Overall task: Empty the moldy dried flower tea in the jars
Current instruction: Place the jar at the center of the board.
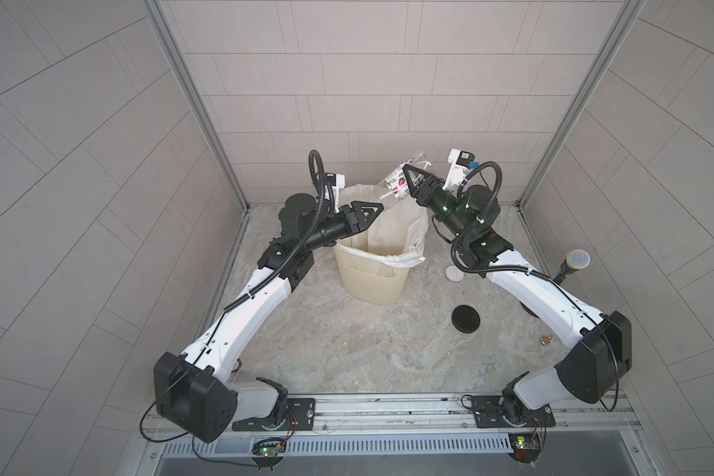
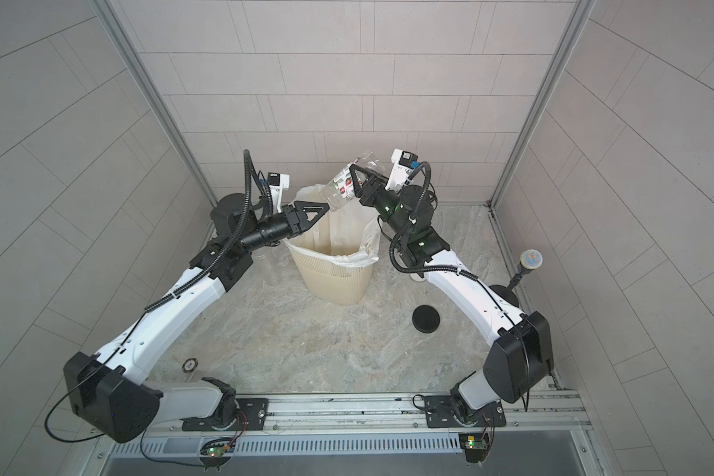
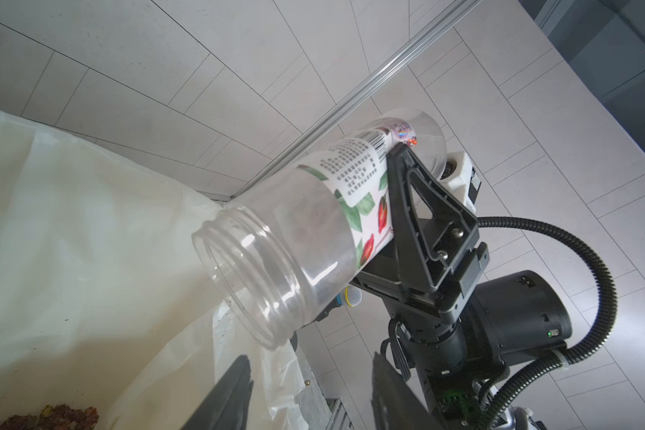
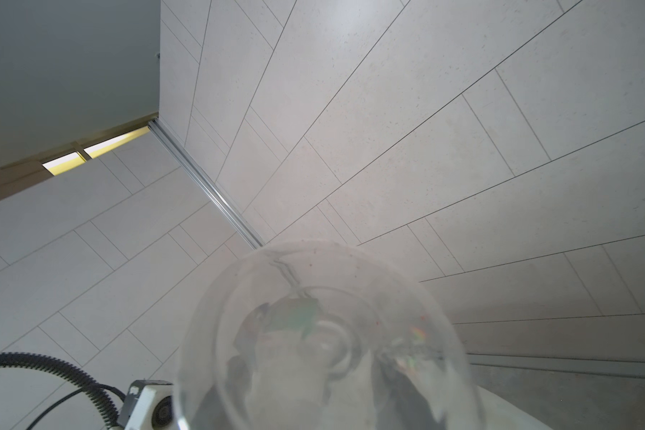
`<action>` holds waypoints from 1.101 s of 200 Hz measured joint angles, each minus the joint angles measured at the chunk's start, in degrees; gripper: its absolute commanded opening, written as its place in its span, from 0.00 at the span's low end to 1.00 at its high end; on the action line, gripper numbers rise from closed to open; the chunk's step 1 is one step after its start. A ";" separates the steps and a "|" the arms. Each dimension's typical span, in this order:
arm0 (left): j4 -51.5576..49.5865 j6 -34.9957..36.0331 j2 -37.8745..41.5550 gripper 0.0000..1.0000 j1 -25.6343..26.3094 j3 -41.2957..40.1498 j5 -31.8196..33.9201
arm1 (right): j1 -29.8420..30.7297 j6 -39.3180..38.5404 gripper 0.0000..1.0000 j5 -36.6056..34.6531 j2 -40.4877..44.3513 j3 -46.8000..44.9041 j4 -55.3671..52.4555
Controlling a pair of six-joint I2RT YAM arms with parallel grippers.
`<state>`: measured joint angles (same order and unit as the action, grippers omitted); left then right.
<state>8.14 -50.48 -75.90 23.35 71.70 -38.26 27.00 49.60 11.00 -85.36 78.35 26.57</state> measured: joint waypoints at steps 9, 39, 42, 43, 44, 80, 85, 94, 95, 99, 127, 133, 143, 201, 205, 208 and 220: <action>0.81 -0.39 -0.33 0.51 0.07 0.00 0.07 | -0.17 1.16 0.50 0.55 0.00 -0.20 0.35; 3.48 -1.60 -0.68 0.46 0.31 0.00 0.28 | -0.46 4.17 0.49 2.16 0.00 -0.96 1.90; 3.93 -1.73 -0.68 0.45 0.31 0.00 0.31 | -0.46 4.46 0.49 2.38 0.00 -1.01 2.05; 4.02 -1.77 -0.68 0.44 0.28 0.00 0.31 | -0.46 4.55 0.49 2.38 0.00 -1.01 2.10; 4.07 -1.86 -0.68 0.44 0.28 0.00 0.31 | -0.46 4.70 0.49 2.40 0.00 -1.01 2.16; 9.42 -4.04 -1.29 0.35 0.31 -0.26 0.81 | -0.46 8.61 0.49 4.55 0.00 -1.27 4.35; 10.25 -4.63 -1.44 0.33 0.31 -0.42 0.87 | -0.46 9.27 0.49 4.72 0.00 -1.46 4.87; 11.69 -5.22 -1.77 0.28 0.33 -0.63 0.83 | -0.46 10.25 0.49 5.03 0.00 -1.92 5.68; 11.78 -5.33 -1.81 0.27 0.33 -0.66 0.83 | -0.46 10.51 0.49 5.07 0.00 -1.99 5.81; 12.37 -5.55 -1.95 0.24 0.33 -0.72 0.76 | -0.46 10.75 0.49 5.07 -0.02 -2.16 5.97; 16.00 -7.45 -2.49 0.10 0.48 -1.36 0.02 | -1.09 15.43 0.53 5.55 -0.13 -3.63 7.58; 16.83 -7.67 -2.47 0.07 0.50 -1.42 -0.22 | -1.18 16.52 0.54 5.79 -0.13 -3.80 7.85; 17.46 -7.78 -2.40 0.02 0.57 -1.51 -0.37 | -1.20 17.46 0.59 5.95 -0.15 -3.82 8.33; 19.39 -8.02 -2.25 0.00 0.63 -1.51 -0.98 | -2.05 17.49 0.94 7.69 -0.11 -5.29 9.05; 19.26 -8.00 -2.25 0.00 0.52 -1.51 -0.94 | -2.32 17.51 0.94 7.80 -0.07 -5.68 9.14; 19.10 -8.00 -2.25 0.00 0.46 -1.51 -0.87 | -2.54 17.31 0.94 7.85 -0.02 -6.03 9.07; 18.01 -7.82 -2.25 0.00 -0.07 -1.44 -0.66 | -3.96 17.11 0.95 8.00 0.24 -7.52 9.09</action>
<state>26.15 -58.30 -78.15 23.29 70.26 -38.92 23.05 66.72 19.00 -85.12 70.83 35.66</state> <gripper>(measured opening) 0.120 0.942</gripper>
